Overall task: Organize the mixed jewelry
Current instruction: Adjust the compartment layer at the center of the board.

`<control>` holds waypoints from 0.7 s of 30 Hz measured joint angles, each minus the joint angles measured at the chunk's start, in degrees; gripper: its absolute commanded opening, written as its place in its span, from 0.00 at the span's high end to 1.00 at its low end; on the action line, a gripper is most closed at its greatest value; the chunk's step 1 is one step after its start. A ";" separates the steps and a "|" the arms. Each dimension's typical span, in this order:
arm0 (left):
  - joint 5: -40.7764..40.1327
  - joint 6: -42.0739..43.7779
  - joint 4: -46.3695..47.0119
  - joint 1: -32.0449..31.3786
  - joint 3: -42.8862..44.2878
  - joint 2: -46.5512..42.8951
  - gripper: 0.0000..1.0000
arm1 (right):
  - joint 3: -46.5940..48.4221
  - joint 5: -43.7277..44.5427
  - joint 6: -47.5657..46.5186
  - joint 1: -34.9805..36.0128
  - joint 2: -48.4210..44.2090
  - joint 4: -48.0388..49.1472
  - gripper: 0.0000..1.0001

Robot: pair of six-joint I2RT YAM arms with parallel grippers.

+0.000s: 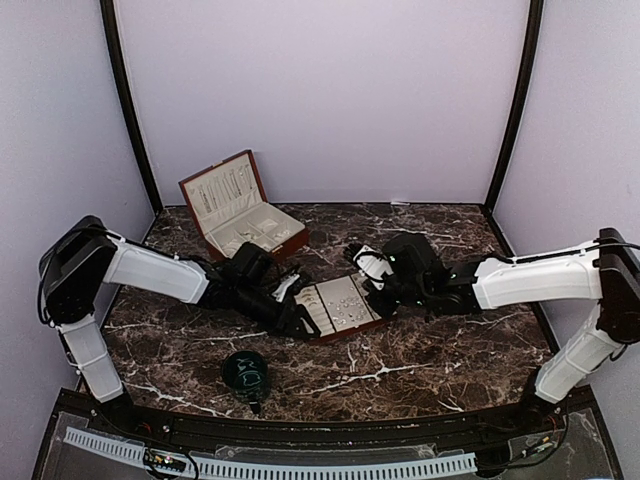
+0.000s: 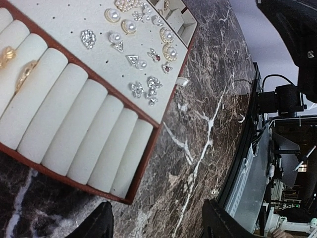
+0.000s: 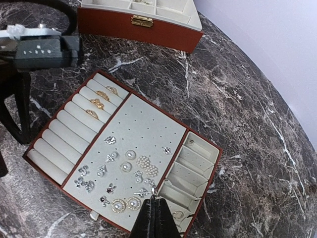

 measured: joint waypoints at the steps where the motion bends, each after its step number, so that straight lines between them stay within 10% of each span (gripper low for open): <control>1: -0.39 0.24 -0.79 0.04 0.00 -0.90 0.36 | 0.02 0.26 -0.63 -0.24 0.28 -0.11 1.00; 14: -2.91 4.68 -12.24 21.14 6.45 -15.98 0.32 | 8.92 3.61 -6.23 -0.96 11.47 -6.91 1.00; 21: -9.97 12.15 -16.90 22.64 8.07 -18.01 0.31 | 15.65 7.17 -8.28 -0.94 17.22 -8.72 1.00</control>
